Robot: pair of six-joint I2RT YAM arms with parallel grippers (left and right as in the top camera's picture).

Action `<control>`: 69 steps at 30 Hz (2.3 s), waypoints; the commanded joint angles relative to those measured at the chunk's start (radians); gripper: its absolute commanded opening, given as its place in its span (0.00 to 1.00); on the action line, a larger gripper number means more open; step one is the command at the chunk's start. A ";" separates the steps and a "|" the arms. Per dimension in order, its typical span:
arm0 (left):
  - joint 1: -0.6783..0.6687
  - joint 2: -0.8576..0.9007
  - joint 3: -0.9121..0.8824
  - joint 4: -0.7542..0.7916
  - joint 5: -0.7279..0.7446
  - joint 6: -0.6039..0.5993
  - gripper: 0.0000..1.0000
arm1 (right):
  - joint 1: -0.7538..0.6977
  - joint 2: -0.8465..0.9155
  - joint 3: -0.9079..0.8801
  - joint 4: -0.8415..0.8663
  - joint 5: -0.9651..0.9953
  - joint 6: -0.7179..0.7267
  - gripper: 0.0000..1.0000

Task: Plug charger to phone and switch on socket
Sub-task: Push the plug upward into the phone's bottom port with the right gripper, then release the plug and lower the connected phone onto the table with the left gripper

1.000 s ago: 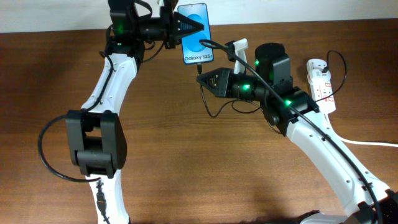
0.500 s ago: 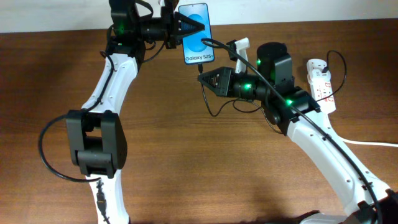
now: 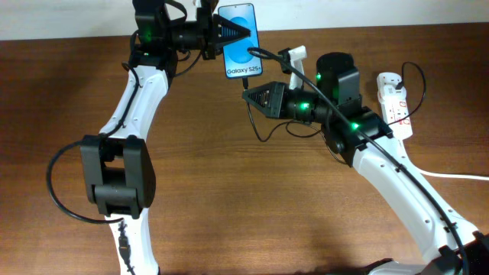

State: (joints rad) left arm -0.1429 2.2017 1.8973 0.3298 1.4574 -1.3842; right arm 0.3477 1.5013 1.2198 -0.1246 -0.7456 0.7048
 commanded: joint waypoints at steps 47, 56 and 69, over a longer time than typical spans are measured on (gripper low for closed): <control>0.033 0.183 0.017 -0.092 0.117 0.337 0.00 | -0.150 0.056 0.011 -0.170 -0.023 -0.132 0.45; 0.033 0.184 0.017 -0.322 -0.306 0.385 0.00 | -0.154 0.056 0.011 -0.313 0.104 -0.204 0.53; 0.004 0.182 0.207 -1.195 -0.647 1.011 0.00 | -0.155 0.056 0.011 -0.351 0.138 -0.230 0.55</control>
State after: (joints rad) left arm -0.1162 2.4115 1.9690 -0.7139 0.9817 -0.6258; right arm 0.2012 1.5547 1.2209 -0.4740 -0.6239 0.4911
